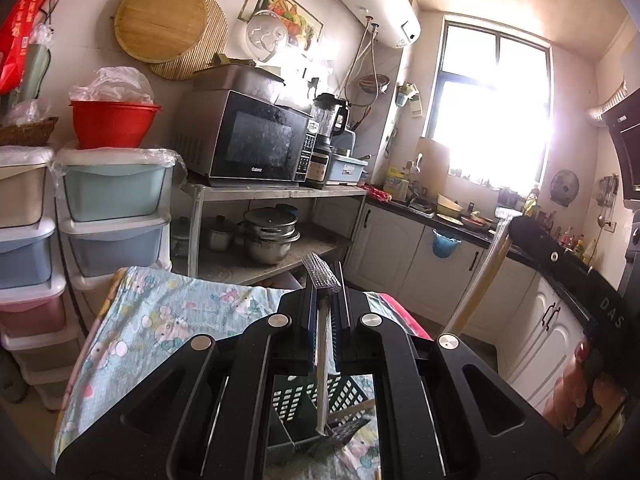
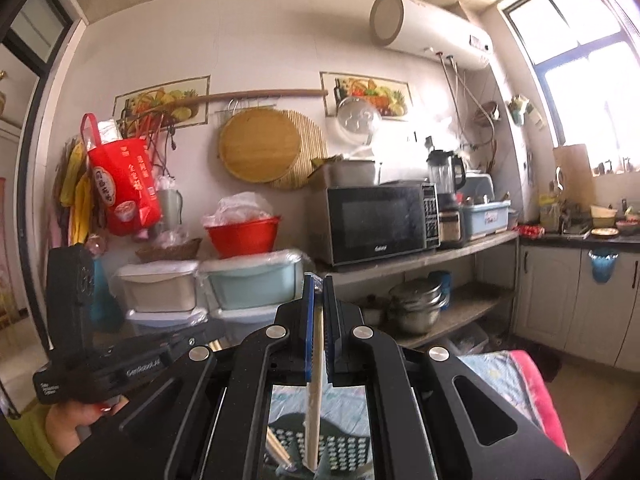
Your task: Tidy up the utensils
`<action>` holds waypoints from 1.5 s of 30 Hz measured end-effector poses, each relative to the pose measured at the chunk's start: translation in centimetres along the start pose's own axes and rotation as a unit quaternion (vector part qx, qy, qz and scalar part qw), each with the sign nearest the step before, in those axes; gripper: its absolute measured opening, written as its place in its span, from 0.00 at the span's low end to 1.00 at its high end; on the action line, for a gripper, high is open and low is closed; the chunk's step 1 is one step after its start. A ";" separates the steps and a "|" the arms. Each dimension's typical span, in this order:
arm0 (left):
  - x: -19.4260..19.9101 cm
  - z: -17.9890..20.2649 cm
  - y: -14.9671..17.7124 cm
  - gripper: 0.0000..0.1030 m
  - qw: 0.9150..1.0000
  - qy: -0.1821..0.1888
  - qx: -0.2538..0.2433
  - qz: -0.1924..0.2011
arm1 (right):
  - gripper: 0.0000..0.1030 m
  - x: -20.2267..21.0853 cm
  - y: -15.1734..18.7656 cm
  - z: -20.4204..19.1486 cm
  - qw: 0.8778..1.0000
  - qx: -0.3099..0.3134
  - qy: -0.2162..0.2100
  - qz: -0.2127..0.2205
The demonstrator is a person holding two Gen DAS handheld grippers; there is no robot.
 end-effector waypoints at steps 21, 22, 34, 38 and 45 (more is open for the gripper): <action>-4.2 -1.6 3.6 0.03 0.999 -0.024 -0.005 -0.025 | 0.04 -3.8 4.7 2.7 0.999 -0.014 0.036 -0.010; -4.4 -1.6 3.9 0.03 0.999 -0.024 -0.006 -0.027 | 0.04 -4.0 5.1 2.7 0.999 -0.014 0.037 -0.013; -5.7 -2.4 7.5 0.03 0.998 -0.021 -0.007 -0.055 | 0.04 -5.2 8.1 2.7 0.998 -0.014 0.054 -0.033; -6.1 -2.8 8.5 0.03 0.998 -0.018 -0.003 -0.064 | 0.04 -5.6 9.2 2.8 0.997 -0.016 0.057 -0.040; -7.1 -2.9 9.7 0.03 0.997 -0.012 -0.008 -0.077 | 0.04 -6.5 11.0 3.6 0.996 -0.026 0.065 -0.056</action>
Point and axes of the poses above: each gripper's, at about its wrist camera, not at the fingertips, and x roughly against the way its jaws point, z to its right, y to its underside, the point moved 4 cm from there along -x, roughly the way its jaws point, and after that the axes turned 9 degrees about z, right-handed, at the moved point
